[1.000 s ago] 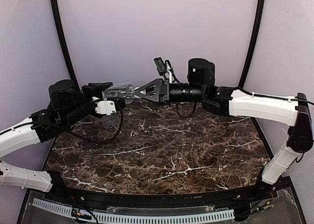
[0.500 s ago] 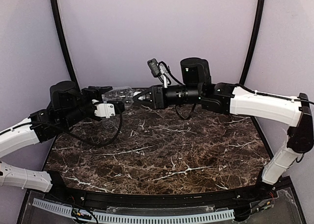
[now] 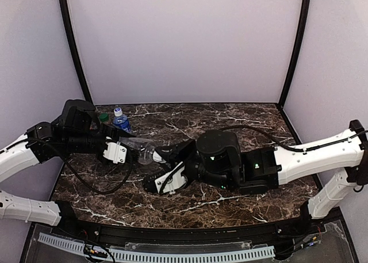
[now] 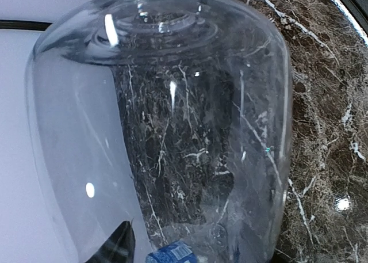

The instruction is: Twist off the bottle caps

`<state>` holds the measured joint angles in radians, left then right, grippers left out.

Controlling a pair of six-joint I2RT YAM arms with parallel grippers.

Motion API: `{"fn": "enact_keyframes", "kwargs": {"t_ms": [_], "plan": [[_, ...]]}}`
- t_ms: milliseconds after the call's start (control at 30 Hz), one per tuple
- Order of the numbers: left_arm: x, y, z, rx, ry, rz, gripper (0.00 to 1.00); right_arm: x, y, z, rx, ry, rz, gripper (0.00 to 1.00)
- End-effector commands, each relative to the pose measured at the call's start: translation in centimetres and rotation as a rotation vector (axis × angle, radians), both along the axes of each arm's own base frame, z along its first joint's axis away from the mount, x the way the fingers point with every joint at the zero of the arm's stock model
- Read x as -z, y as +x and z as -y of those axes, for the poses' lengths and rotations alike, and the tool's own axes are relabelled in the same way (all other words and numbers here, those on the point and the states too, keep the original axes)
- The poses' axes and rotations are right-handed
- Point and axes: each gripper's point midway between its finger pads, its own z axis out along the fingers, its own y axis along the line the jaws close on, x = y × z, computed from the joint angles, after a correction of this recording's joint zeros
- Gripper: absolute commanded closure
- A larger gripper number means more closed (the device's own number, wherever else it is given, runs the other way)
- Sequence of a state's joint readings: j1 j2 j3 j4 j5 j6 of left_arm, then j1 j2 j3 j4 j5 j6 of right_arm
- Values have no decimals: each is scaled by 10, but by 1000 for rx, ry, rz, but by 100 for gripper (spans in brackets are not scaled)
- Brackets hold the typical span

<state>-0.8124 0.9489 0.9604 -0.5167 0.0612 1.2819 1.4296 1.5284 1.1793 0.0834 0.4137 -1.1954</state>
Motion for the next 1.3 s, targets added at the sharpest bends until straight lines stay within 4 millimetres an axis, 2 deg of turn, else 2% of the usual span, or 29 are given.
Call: {"fn": "enact_keyframes", "kwargs": {"t_ms": [0, 67, 267, 300, 333, 367, 400, 467, 500, 533, 567, 600, 633, 667, 700, 867, 933, 1000, 1100, 1267], "plan": [[8, -18, -4, 31, 19, -109, 63, -37, 10, -2, 32, -85, 536, 100], [10, -19, -4, 34, 26, -116, 63, -43, 4, -6, 15, -80, 580, 100], [10, -19, -5, 26, 22, -120, 63, -34, 1, -13, -4, -113, 589, 100], [9, -18, -5, 18, 19, -115, 63, -35, 2, -13, 8, -86, 572, 90], [8, -16, -5, 7, 10, -109, 63, -40, 3, -12, 28, -39, 542, 59], [5, -11, -5, -10, 0, -90, 63, -47, 5, -10, 51, 13, 503, 11], [4, -9, -5, -23, -8, -82, 63, -53, 6, -8, 73, 67, 459, 2], [-3, 4, -4, -65, -40, -26, 62, -69, 11, -1, 118, 185, 332, 1], [-14, 15, -2, -100, -74, 31, 61, -73, 13, 3, 129, 230, 247, 1], [-13, 20, -3, -120, -78, 54, 61, -80, 12, 7, 127, 284, 149, 2], [-26, 32, -2, -156, -111, 122, 61, -80, 10, 9, 112, 303, 38, 1], [-26, 36, -2, -170, -117, 145, 61, -69, 3, 8, 67, 280, -106, 1], [-35, 45, -2, -200, -144, 200, 61, -77, 2, 10, 44, 331, -236, 1], [-40, 49, -2, -213, -156, 225, 61, -75, 3, 13, 45, 355, -378, 1], [-46, 54, -3, -231, -173, 259, 61, -81, 10, 18, 56, 425, -511, 1], [-59, 64, -6, -272, -199, 349, 61, -107, 69, 55, 182, 835, -1234, 1], [-57, 66, -7, -279, -182, 360, 60, -112, 77, 60, 173, 921, -1466, 1], [-59, 68, -7, -283, -186, 375, 60, -109, 77, 55, 158, 961, -1630, 2], [-60, 71, -4, -279, -183, 394, 60, -89, 87, 44, 289, 969, -1823, 2], [-64, 74, -5, -286, -174, 421, 60, -68, 98, 36, 410, 932, -1889, 7]]}}
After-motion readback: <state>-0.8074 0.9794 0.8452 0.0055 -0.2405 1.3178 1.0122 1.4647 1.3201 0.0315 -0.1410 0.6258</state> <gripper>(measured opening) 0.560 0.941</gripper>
